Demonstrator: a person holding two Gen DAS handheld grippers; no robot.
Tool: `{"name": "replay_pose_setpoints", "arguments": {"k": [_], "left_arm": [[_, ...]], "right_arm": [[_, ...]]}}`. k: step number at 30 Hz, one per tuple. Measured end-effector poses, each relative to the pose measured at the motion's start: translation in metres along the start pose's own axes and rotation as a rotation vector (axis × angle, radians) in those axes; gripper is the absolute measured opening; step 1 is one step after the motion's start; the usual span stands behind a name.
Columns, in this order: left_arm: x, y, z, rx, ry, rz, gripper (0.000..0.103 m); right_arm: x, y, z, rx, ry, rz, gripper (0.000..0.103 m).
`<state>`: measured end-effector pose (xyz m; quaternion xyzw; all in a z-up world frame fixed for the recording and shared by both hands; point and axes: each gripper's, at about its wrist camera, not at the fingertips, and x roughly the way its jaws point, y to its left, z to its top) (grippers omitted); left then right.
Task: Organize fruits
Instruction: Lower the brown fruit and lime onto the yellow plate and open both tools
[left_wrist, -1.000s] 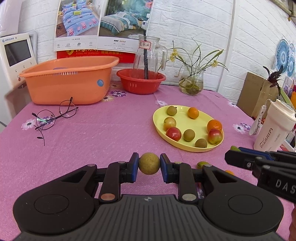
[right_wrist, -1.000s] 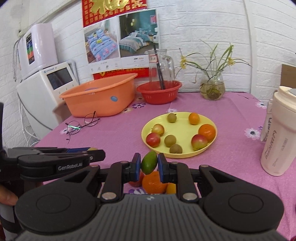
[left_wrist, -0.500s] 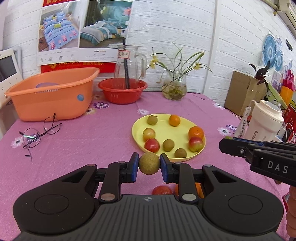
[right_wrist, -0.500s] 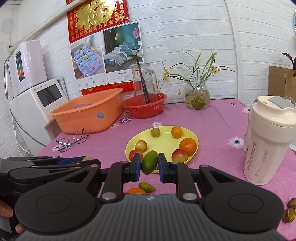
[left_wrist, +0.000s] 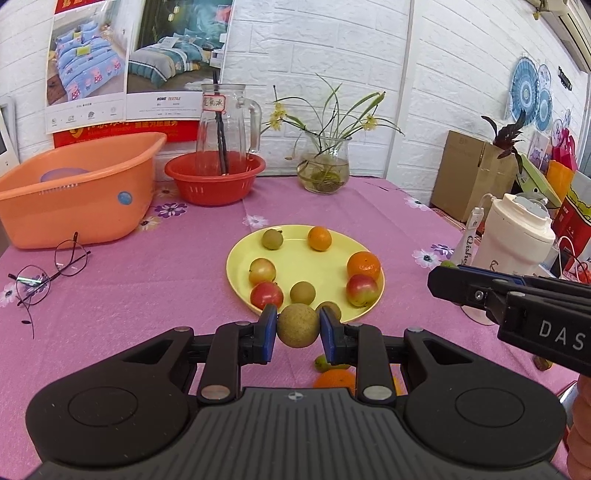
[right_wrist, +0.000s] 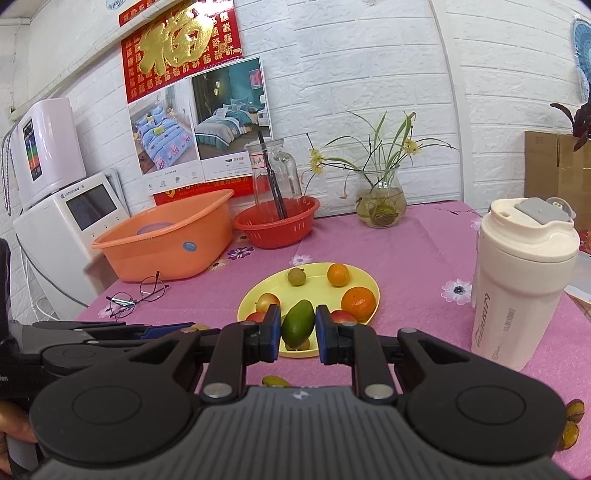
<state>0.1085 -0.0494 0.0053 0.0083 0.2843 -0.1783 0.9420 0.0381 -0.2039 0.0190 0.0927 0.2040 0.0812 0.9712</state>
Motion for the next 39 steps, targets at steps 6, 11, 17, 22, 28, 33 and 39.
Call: {"name": "replay_pose_setpoints", "arguments": {"k": [6, 11, 17, 22, 28, 33, 39], "left_arm": [[0.003, -0.011, 0.006, 0.027, -0.005, -0.005, 0.023], [0.006, -0.017, 0.011, 0.036, -0.005, -0.011, 0.023], [0.011, -0.021, 0.018, 0.015, 0.003, -0.027, 0.023], [0.020, -0.024, 0.026, 0.026, 0.003, -0.006, 0.023], [0.035, -0.023, 0.033, 0.018, 0.016, 0.003, 0.023], [0.051, -0.018, 0.034, 0.006, 0.034, 0.007, 0.023], [0.066, -0.007, 0.031, -0.012, 0.047, 0.024, 0.023]], "right_arm": [[-0.001, -0.005, 0.004, 0.011, -0.015, 0.001, 0.063], [0.000, -0.008, 0.008, 0.021, -0.021, 0.008, 0.063], [0.013, -0.017, 0.021, 0.045, -0.011, 0.033, 0.063], [0.026, -0.020, 0.029, 0.037, -0.012, 0.016, 0.063], [0.042, -0.026, 0.033, 0.048, -0.004, 0.027, 0.063], [0.058, -0.029, 0.031, 0.078, 0.028, 0.045, 0.063], [0.076, -0.034, 0.024, 0.099, 0.069, 0.044, 0.063]]}}
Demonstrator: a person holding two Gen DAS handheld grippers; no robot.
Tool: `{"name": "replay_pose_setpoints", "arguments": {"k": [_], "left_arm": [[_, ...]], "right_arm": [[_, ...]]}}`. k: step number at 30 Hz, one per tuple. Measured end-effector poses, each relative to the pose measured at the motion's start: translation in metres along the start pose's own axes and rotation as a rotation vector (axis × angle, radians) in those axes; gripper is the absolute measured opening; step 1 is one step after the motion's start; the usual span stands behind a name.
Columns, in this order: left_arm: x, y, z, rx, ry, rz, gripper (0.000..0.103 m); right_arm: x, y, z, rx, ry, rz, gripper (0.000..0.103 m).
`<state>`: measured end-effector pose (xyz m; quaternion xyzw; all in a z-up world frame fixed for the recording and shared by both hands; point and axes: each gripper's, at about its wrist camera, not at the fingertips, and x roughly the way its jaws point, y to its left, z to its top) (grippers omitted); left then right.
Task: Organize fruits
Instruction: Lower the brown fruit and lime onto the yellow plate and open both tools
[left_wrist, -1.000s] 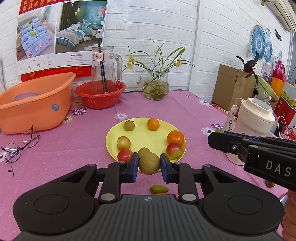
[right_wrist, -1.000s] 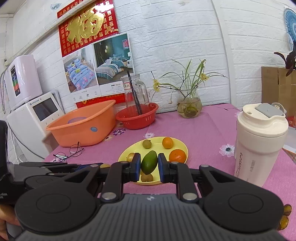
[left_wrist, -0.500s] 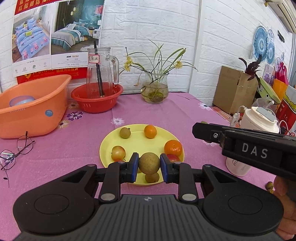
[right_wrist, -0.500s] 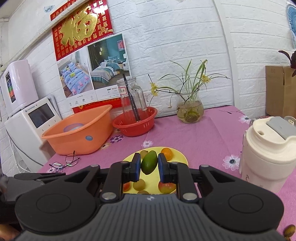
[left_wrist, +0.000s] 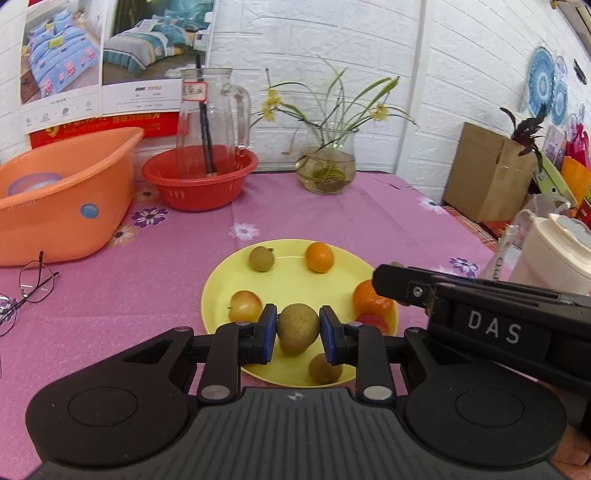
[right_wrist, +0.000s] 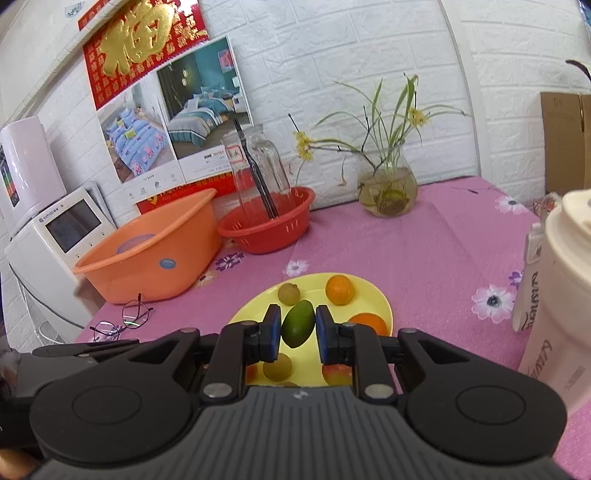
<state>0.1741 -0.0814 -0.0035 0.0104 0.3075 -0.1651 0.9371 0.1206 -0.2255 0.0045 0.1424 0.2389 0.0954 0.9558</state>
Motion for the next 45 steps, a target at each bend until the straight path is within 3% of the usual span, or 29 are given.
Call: {"name": "replay_pose_setpoints", "arguments": {"k": [18, 25, 30, 41, 45], "left_arm": [[0.015, 0.031, -0.001, -0.055, -0.007, 0.044, 0.023], [0.025, 0.025, 0.004, -0.050, 0.000, 0.023, 0.023], [0.043, 0.012, 0.011, -0.042, 0.018, -0.018, 0.023], [0.076, 0.001, 0.010, -0.034, 0.069, -0.012, 0.024], [0.062, 0.003, 0.011, -0.040, 0.053, -0.021, 0.043]], "right_arm": [[0.034, 0.005, -0.015, -0.108, 0.032, -0.053, 0.063], [0.022, -0.001, -0.011, -0.089, 0.002, -0.083, 0.063], [0.010, -0.006, -0.007, -0.070, -0.010, -0.158, 0.063], [-0.006, -0.018, -0.008, -0.019, -0.009, -0.175, 0.063], [-0.008, -0.015, -0.010, -0.020, -0.005, -0.164, 0.063]]}}
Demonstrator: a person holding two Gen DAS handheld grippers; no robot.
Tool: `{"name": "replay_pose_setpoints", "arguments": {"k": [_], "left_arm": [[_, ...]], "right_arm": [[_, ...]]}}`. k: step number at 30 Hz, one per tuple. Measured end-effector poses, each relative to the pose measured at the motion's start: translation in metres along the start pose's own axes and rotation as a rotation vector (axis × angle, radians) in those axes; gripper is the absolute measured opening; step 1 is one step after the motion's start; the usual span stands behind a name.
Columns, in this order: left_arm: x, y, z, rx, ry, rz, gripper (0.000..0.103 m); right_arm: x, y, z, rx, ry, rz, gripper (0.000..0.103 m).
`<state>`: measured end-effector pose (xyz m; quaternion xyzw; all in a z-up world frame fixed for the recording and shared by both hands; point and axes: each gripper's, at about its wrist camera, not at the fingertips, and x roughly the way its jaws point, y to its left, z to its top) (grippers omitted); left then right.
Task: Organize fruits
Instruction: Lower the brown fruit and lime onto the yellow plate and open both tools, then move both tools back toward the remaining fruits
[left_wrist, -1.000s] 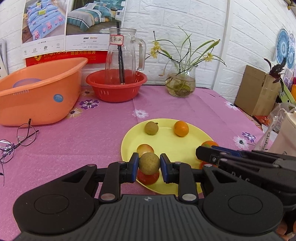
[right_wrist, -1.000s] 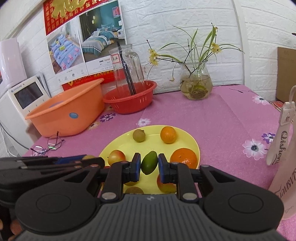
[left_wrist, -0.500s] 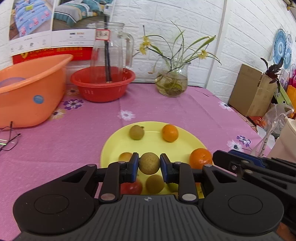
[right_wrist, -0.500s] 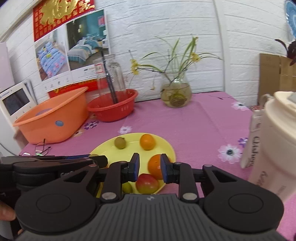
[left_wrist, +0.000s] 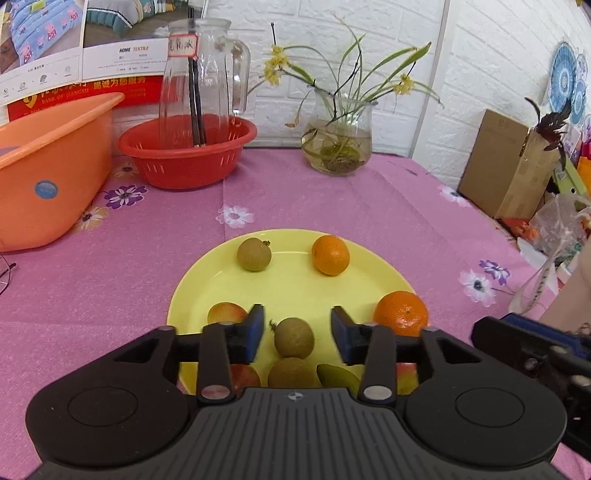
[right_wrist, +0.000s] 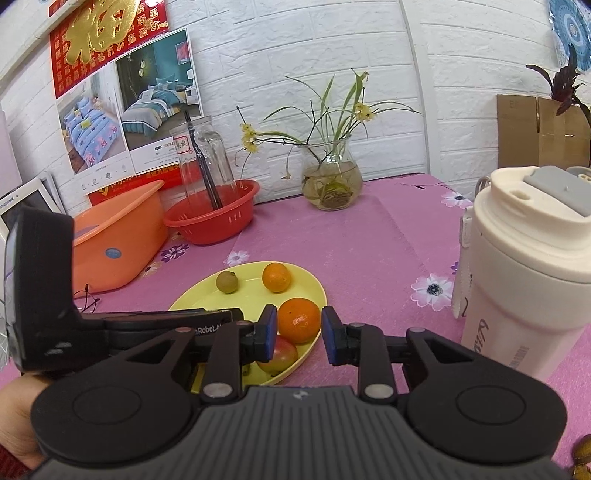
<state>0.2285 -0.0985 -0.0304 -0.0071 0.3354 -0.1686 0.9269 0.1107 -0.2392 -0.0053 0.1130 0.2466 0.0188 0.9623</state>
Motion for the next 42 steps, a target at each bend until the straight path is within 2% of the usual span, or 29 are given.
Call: {"name": "replay_pose_setpoints", "arguments": {"k": [3, 8, 13, 20, 27, 38, 42], "left_arm": [[-0.027, 0.004, 0.002, 0.007, -0.053, -0.014, 0.050], [-0.072, 0.017, -0.006, 0.013, -0.138, 0.027, 0.068], [-0.102, 0.024, -0.030, 0.045, -0.141, 0.029, 0.070], [-0.125, 0.023, -0.074, 0.086, -0.094, 0.026, 0.070], [-0.126, 0.018, -0.102, 0.119, -0.033, 0.012, 0.061], [-0.109, 0.016, -0.105, 0.121, 0.000, 0.024, 0.044], [-0.106, 0.017, -0.106, 0.116, 0.004, 0.027, 0.044]], "right_arm": [[-0.006, 0.002, -0.002, -0.003, 0.000, 0.002, 0.063], [-0.020, 0.005, -0.009, -0.015, -0.005, 0.024, 0.064], [-0.031, 0.010, -0.017, -0.045, 0.002, 0.031, 0.064], [-0.047, 0.012, -0.029, -0.065, 0.025, 0.049, 0.064], [-0.061, 0.021, -0.050, -0.126, 0.067, 0.088, 0.064], [-0.062, 0.032, -0.067, -0.168, 0.113, 0.109, 0.064], [-0.056, 0.037, -0.071, -0.185, 0.132, 0.117, 0.064]]}}
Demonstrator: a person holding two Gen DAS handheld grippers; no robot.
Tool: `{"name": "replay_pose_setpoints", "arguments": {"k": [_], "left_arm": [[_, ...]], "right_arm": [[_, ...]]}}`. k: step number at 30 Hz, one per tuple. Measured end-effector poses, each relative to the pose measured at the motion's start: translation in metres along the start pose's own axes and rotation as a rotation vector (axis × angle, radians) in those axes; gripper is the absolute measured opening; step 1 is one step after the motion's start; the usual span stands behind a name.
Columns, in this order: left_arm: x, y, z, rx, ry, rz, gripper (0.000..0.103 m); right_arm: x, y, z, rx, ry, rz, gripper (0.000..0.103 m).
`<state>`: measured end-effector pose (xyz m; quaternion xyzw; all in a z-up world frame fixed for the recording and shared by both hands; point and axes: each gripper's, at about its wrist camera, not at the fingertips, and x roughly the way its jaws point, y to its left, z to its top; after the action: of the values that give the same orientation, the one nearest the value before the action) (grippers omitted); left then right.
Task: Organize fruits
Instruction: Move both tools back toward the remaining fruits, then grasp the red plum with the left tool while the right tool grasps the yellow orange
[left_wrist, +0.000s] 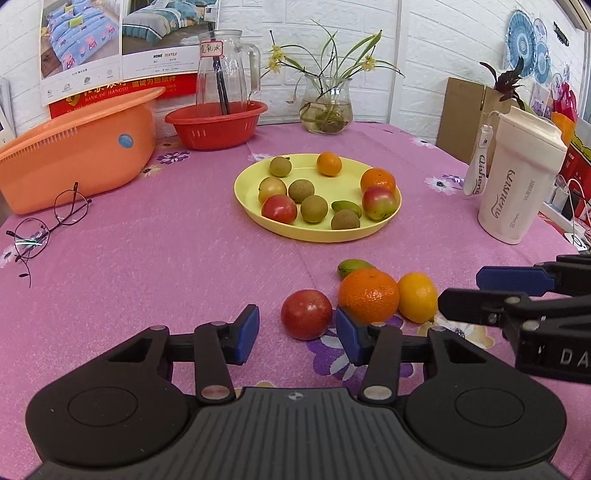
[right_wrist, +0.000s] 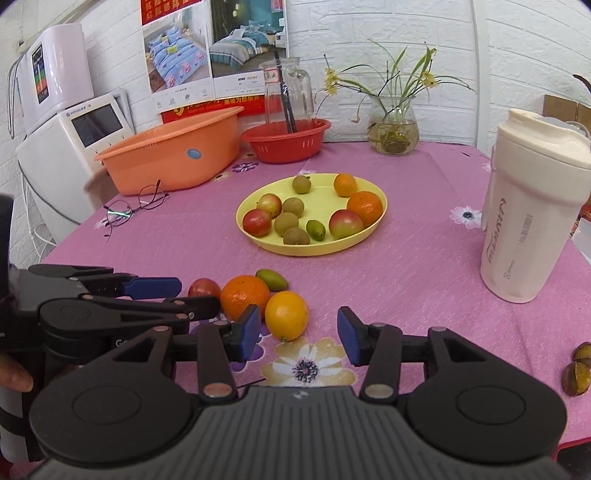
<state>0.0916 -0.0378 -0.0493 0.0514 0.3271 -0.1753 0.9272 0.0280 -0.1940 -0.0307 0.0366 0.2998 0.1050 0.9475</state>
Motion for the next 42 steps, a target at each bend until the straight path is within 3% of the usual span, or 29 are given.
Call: {"name": "replay_pose_setpoints", "arguments": {"k": [21, 42], "left_arm": [[0.012, -0.004, -0.001, 0.001, -0.001, -0.009, 0.032], [0.009, -0.002, 0.001, -0.015, -0.006, -0.006, 0.030]], "right_arm": [[0.023, 0.005, -0.004, -0.013, 0.050, -0.009, 0.063], [0.025, 0.001, 0.001, -0.004, 0.039, -0.002, 0.063]]}}
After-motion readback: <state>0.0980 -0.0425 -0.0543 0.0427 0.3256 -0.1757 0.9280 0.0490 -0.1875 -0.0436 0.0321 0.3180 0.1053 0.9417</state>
